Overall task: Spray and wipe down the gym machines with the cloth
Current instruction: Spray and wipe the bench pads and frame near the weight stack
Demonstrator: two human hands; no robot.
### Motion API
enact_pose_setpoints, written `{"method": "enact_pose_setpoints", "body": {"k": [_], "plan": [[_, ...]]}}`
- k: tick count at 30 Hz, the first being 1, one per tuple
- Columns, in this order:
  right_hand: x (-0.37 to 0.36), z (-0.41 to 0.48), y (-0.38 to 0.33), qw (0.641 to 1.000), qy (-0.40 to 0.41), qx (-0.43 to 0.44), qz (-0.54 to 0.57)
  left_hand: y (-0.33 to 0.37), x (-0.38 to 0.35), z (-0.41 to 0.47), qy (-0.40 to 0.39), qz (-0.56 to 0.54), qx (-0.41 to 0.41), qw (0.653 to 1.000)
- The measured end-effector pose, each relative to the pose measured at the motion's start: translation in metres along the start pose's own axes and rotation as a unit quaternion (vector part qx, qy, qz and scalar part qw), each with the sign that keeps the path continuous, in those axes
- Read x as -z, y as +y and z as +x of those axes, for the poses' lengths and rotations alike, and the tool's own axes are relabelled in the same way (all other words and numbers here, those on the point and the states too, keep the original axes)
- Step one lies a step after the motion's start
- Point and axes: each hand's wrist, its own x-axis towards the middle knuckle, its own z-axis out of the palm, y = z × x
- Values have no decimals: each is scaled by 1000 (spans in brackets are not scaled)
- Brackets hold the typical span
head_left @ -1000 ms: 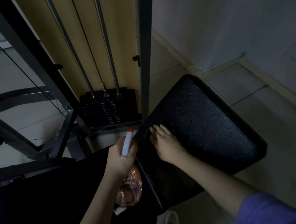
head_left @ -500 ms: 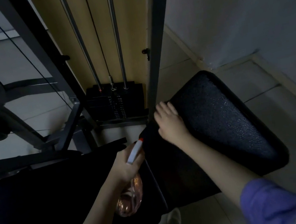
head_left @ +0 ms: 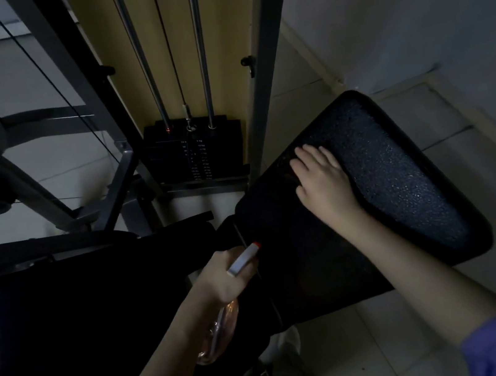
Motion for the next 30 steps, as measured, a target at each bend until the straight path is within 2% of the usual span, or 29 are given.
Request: {"method": "enact_pose_setpoints", "body": {"k": [2, 7, 12, 22, 25, 30], "plan": [[1, 1, 1, 1000, 0, 5, 6, 3, -3, -4, 6, -10, -2, 1000], [4, -3, 3, 1000, -8, 9, 6, 13, -18, -14, -99, 47, -15, 994], [8, -12, 2, 1000, -11, 8, 9, 17, -39, -33, -129, 108, -29, 985], [15, -58, 0, 999, -40, 24, -13, -2, -55, -42, -112, 144, 5, 983], [25, -69, 8, 998, -41, 34, -30, -12, -51, -43, -87, 115, 16, 989], [32, -80, 6, 993, 5, -77, -92, -16, -46, -46, -21, 27, 8, 999]]}}
